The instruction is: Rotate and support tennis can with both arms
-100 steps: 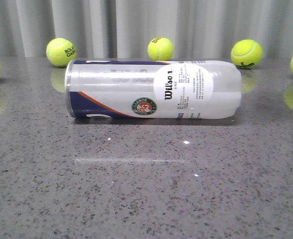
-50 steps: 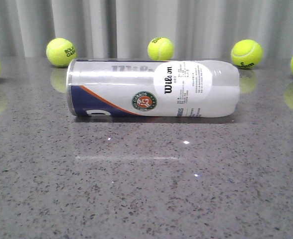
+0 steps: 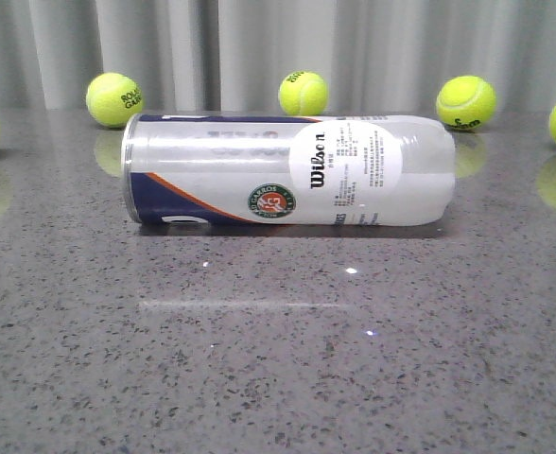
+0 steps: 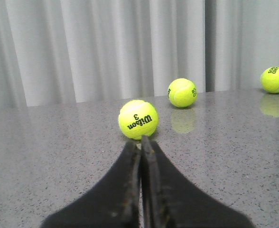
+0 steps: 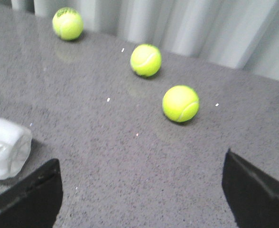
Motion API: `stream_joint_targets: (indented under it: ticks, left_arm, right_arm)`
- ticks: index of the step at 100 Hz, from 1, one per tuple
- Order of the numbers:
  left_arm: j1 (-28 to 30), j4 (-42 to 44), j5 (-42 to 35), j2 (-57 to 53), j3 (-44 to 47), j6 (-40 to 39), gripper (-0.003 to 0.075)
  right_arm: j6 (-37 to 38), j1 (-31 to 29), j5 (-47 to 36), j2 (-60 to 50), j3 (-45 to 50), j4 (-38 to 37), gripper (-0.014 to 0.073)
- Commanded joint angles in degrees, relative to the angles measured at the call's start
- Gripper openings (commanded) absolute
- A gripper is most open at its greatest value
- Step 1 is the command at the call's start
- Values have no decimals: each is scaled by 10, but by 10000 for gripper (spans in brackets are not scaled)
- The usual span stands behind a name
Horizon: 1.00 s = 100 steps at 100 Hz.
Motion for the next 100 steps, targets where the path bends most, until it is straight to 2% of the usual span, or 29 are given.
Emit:
stream_joint_targets:
  ticks: [1,17,40,62,69,76,88,100]
  left_arm:
    - [1,-1,-43,-22,27,-6,-21]
    - [1,-1,-43,-22,27,-6,-21]
    - [1,-1,-43,-22,27,-6,-21]
    - [1,-1,-43,-22,27,-6,-21]
    - [1,-1,-43,-22,27,-6,-21]
    - [1,-1,-43,-22,27,-6,-21]
    - [1,-1,-43,-22,27,-6,-21]
    - [1,-1,-43,-22,27,-6,-21]
  right_arm:
    - [2,-26,-81,-23,17,-1,647]
    - [2,-68,-179,-74,111,57,647]
    - [2,-73,-277,-130,202,64,647]
    - [2,-73,-265,-137,206,63,631]
    - [2,-73,-265,-137,206,63,564]
    - [2,-73,-269,-137,206,62,447]
    - [2,-73,-270,-137,206,59,188]
    - [2,-73,-270,-137,206,59,-33]
